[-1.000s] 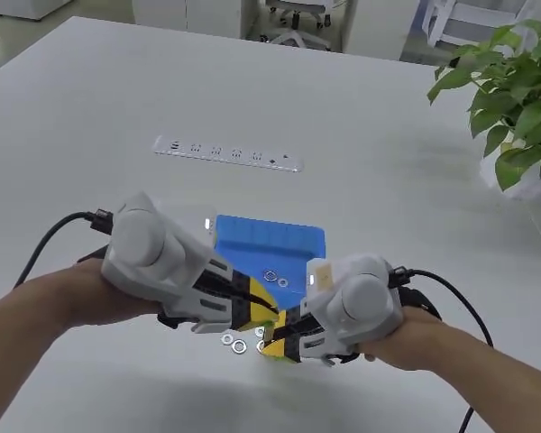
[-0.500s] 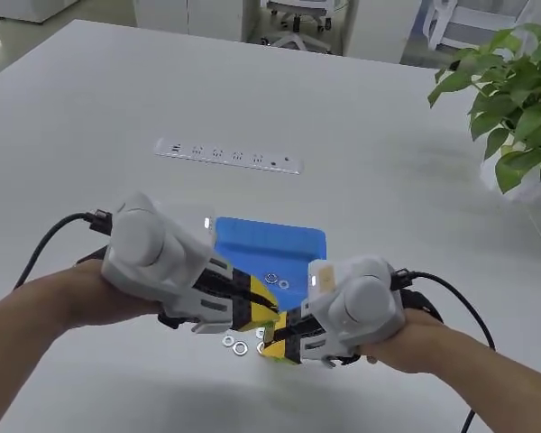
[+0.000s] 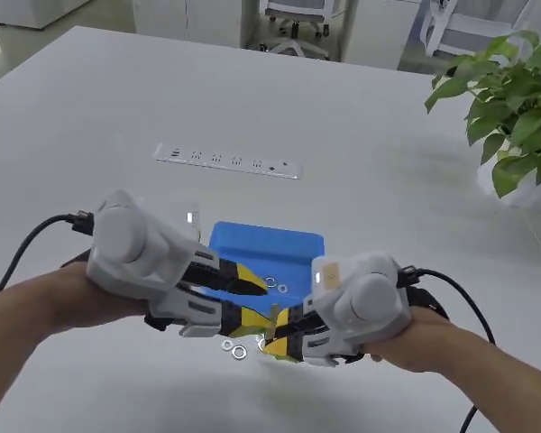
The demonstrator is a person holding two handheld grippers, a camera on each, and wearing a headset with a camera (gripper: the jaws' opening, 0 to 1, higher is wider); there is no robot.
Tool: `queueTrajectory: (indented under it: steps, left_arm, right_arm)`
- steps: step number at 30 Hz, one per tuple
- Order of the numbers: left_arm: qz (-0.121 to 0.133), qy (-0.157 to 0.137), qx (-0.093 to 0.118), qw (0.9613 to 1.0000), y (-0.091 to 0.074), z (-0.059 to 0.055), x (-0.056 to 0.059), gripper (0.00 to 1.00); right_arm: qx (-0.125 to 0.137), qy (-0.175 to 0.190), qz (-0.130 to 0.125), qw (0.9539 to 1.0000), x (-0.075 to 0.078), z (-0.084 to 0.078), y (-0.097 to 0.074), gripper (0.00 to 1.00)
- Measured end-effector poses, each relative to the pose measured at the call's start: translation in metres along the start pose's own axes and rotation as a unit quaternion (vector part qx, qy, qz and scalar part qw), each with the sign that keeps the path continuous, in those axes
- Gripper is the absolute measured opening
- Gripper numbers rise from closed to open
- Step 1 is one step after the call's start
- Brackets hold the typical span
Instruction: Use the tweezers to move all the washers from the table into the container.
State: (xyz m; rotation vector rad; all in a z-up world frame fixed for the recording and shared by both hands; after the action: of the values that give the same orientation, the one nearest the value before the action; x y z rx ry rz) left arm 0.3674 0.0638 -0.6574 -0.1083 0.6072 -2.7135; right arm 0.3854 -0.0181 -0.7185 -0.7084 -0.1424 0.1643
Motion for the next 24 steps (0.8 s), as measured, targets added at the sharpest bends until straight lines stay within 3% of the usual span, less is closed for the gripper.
queueTrajectory:
  steps: [24]
  left_arm:
    - [0.050,-0.062,0.013,0.9967,-0.024,-0.019,0.002,0.68]
  right_arm:
    - [0.009,-0.013,-0.016,0.9998,0.015,0.020,-0.023,0.09]
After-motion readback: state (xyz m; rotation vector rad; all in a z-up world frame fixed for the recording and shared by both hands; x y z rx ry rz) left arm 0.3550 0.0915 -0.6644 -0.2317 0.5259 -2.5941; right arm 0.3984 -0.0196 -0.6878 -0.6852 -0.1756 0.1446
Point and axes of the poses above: the centre of the closed fingertips' face, and the gripper's own axes: y roughly forward along the fingers, x roughly to its right, z roughly out of its top, the point moved 6 cm from there along -y, roughly backward along the fingers, and after that the axes turned 4 degrees about x, right-handed, at the moved point
